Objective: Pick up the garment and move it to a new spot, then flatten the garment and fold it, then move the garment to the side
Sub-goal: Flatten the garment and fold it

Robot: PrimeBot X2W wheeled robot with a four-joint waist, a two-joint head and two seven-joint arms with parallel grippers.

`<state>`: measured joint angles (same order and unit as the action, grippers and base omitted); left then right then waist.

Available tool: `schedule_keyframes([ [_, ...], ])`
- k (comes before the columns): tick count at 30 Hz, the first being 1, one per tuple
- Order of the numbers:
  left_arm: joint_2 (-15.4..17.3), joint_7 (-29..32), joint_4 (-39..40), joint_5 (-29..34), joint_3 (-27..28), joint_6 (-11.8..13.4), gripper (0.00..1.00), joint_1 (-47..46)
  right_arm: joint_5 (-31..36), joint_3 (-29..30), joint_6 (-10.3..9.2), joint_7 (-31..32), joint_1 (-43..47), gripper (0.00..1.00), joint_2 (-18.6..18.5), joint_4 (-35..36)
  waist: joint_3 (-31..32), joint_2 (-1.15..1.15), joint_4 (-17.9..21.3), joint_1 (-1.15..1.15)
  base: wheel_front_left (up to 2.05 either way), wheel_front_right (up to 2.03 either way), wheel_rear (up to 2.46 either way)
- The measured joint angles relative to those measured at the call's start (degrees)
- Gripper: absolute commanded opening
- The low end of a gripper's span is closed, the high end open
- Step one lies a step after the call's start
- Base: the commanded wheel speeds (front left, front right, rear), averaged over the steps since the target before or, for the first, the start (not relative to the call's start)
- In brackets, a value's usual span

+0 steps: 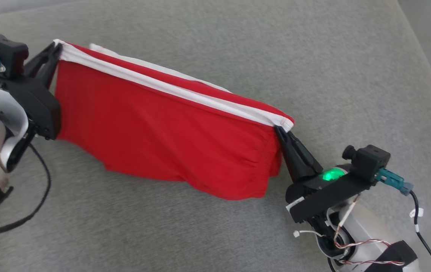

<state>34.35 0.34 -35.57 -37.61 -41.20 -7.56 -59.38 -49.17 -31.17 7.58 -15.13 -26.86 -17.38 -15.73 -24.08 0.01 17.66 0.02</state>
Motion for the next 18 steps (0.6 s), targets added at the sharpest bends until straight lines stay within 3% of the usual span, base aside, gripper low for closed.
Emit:
schedule_keyframes([
  [7, 0.48, -2.56, -5.32, -1.91, -5.46, 0.01, 0.0, -3.69, 5.42, 0.54, 0.0, 0.0, -1.3, 0.0, 2.4, -0.08, -2.55, 0.0, 3.2, -0.01, 0.0, 0.0, 0.0],
  [14, -0.29, -7.16, -9.77, -5.0, -8.53, 0.0, 0.0, -5.12, 11.05, 3.1, 0.0, 0.0, -1.13, 0.0, 4.2, 0.44, -3.78, 0.0, 4.0, -0.01, 0.0, 0.0, 0.0],
  [15, -0.62, -7.77, -10.35, -5.02, -9.07, 0.01, 0.66, -5.34, 11.83, 3.52, 0.0, -0.01, -0.97, 0.45, 4.46, 0.54, -3.7, 0.0, 3.94, -0.01, 0.0, 0.0, 0.0],
  [16, -0.91, -8.2, -11.05, -5.06, -9.66, 0.01, 1.0, -5.42, 12.56, 3.81, 0.0, -0.01, -0.68, 0.96, 4.7, 0.55, -3.51, 0.0, 3.86, -0.01, 0.0, 0.0, 0.0],
  [18, -1.3, -9.83, -12.35, -6.06, -10.02, 0.01, 1.0, -5.38, 13.39, 4.04, -0.01, -0.01, 0.16, 1.0, 4.79, 0.52, -2.98, 0.0, 3.72, -0.02, 0.0, 0.0, 0.0],
])
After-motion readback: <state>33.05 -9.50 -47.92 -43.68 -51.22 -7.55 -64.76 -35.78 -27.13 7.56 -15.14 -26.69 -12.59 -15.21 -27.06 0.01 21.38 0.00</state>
